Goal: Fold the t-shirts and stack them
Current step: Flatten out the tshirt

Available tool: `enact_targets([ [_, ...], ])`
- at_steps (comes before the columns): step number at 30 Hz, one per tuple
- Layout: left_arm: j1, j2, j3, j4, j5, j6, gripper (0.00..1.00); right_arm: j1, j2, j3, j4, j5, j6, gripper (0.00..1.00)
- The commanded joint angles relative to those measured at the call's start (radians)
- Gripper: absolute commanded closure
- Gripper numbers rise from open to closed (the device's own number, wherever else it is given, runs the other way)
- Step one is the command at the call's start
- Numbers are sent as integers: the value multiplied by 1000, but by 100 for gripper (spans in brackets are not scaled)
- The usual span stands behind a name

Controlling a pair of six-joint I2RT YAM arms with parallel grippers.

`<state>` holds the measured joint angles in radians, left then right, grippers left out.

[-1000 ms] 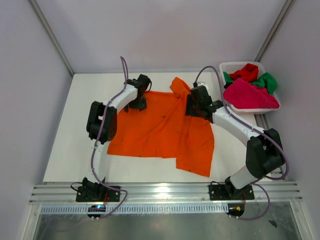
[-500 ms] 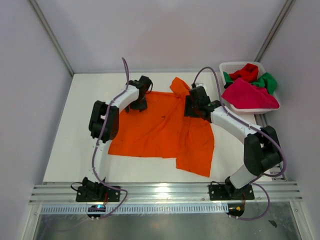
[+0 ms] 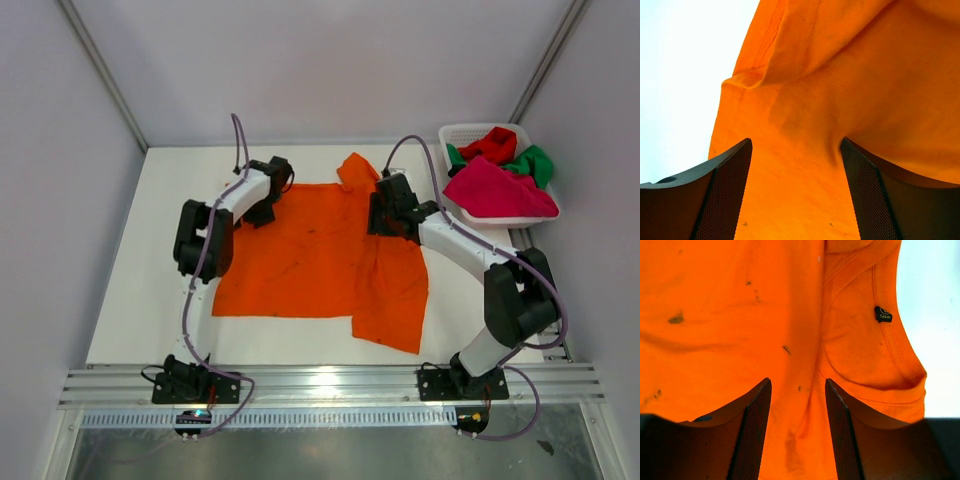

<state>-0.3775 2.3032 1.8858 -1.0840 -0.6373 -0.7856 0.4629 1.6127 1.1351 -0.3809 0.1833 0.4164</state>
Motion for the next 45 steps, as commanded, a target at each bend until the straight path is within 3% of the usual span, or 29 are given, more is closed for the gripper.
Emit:
enact_targets([
  [1,45,13,-51,-94,-82,-63,26,6,3,23,45,8,-5,49],
  [10,104,-51,-149,-88,-127,-70,26,6,12,45,37,13,-18,48],
  [19,118,-42,-105,-105,-162,-52,25,6,4,43,30,24,-28,49],
  [23,118,-56,-42,-113,-101,-18,26,6,6,40,36,19,-30,49],
  [29,101,-211,19,10,144,115,25,6,4,49,119,-16,-86,49],
  [31,98,-275,44,42,221,149,24,6,10,86,137,-15,-105,49],
  [38,97,-315,133,16,260,167,24,-15,142,294,143,24,-154,47],
  [45,97,-358,79,12,280,163,24,-66,395,680,77,-24,-136,47],
])
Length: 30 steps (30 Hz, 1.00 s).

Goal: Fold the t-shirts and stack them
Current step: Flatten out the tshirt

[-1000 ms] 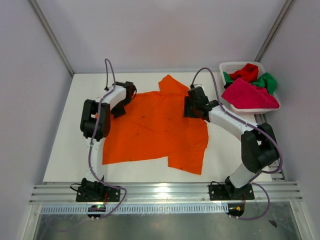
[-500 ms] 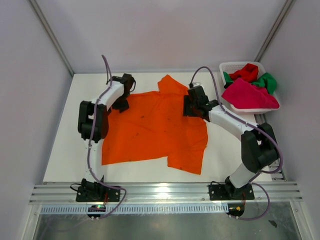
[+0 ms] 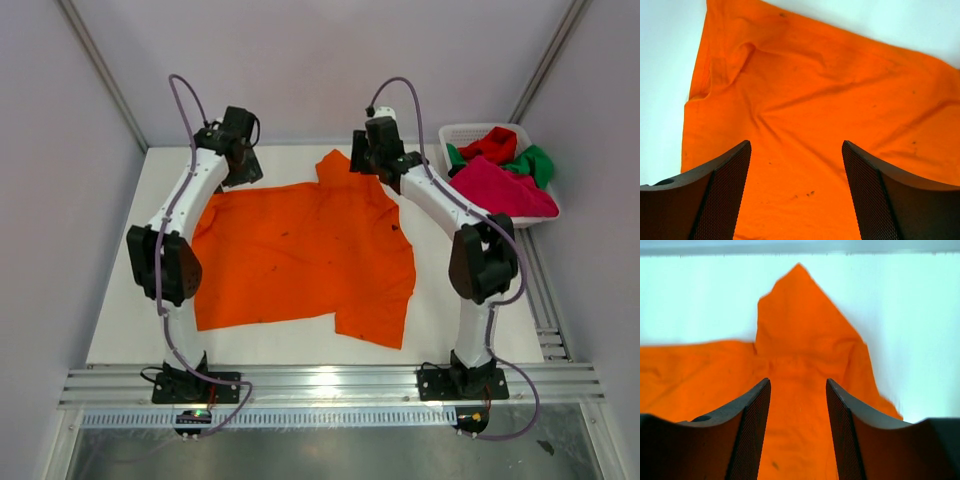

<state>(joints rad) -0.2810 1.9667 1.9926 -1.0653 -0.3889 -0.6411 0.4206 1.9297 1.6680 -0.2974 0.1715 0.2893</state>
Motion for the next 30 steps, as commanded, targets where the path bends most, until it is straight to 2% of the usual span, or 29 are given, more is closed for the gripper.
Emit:
enact_targets([
  [1,0,-26,-38,-7,36,17,24,-26,107,191,-29,-18,-27,47],
  [5,-1,-45,-58,-13,67,8,25,-45,261,476,-106,-49,-108,47],
  [9,-3,-71,-92,1,117,-15,24,-51,374,591,-131,-46,-206,47],
  [16,-27,-115,-133,5,165,-43,25,-69,465,572,-63,-33,-246,47],
  [23,-47,-123,-132,-5,168,-54,24,-85,518,529,-42,-85,-259,47],
  [30,-69,-112,-137,-5,166,-74,25,-85,497,455,-54,-87,-233,47],
])
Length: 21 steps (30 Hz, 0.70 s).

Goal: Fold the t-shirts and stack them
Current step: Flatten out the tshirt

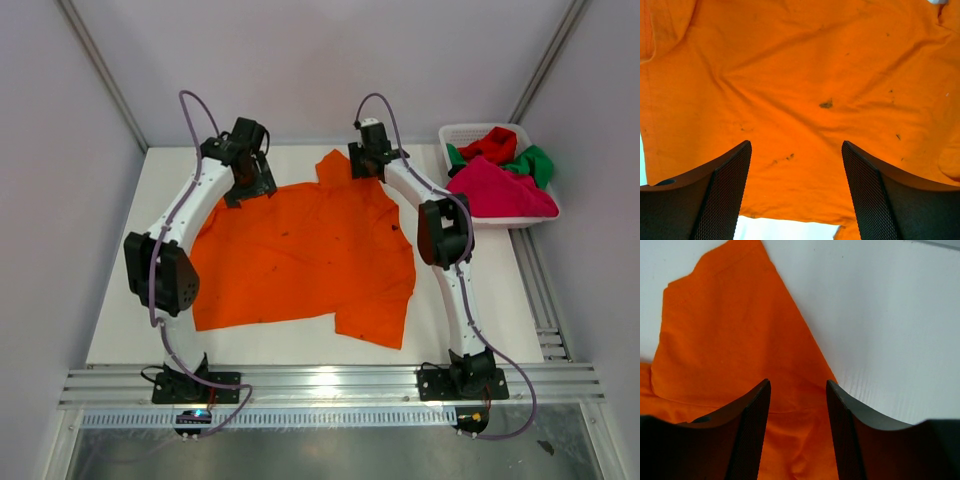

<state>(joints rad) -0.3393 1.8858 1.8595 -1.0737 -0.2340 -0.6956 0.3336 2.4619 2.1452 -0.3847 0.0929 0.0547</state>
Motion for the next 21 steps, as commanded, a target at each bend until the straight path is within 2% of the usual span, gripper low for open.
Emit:
enact_targets([
  [1,-12,-31,-5,6,15,-22,25,2,-43,-33,35,-5,2,47],
  [11,-17,-31,3,32,42,-50,25,2,-66,-33,-68,-44,86,47],
  [16,-18,-28,4,43,51,-53,25,2,-98,-57,-94,-7,145,47],
  [21,-17,-33,-6,44,58,-58,25,2,-106,-13,-218,-10,212,47],
])
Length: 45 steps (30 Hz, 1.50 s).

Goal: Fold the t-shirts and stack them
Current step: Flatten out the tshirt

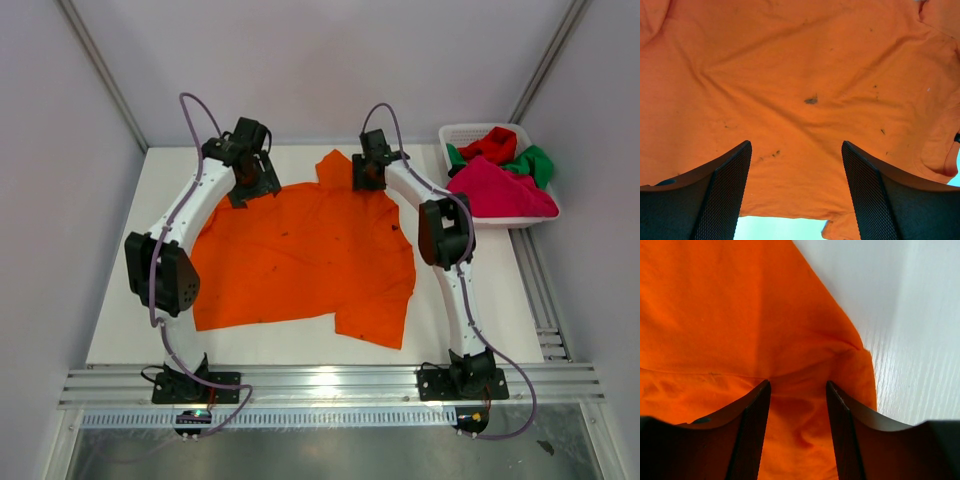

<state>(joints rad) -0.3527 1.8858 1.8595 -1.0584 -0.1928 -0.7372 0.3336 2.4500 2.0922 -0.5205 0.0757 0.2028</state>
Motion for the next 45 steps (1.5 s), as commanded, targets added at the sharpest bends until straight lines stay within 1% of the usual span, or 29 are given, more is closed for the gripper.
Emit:
enact_targets([
  [1,-3,-36,-6,32,16,-14,25,2,-103,29,-87,1,90,47],
  [5,-5,-40,-8,34,15,-5,25,4,-172,-67,-82,-5,121,47],
  [13,-5,-56,-36,40,30,9,25,5,-270,-155,-138,56,158,47],
  [14,-5,-60,-43,41,29,10,25,5,-282,-191,-133,56,161,48],
  [17,-3,-74,-46,46,24,16,25,4,-330,-266,-90,17,170,48],
  [19,-3,-77,-45,49,27,22,25,7,-350,-312,-55,-106,179,47],
  [21,-5,-76,-40,51,29,25,25,27,-378,-340,-30,-178,191,47],
  [26,-5,-71,-31,52,46,27,25,113,-433,-409,-47,-214,187,48],
  [30,-3,-70,-26,55,58,27,25,157,-460,-458,-73,-229,205,47],
  [36,-5,-76,-14,48,61,27,25,179,-511,-563,-84,-228,260,47],
  [45,-3,-93,-23,44,62,30,25,180,-537,-604,-165,-192,311,47],
])
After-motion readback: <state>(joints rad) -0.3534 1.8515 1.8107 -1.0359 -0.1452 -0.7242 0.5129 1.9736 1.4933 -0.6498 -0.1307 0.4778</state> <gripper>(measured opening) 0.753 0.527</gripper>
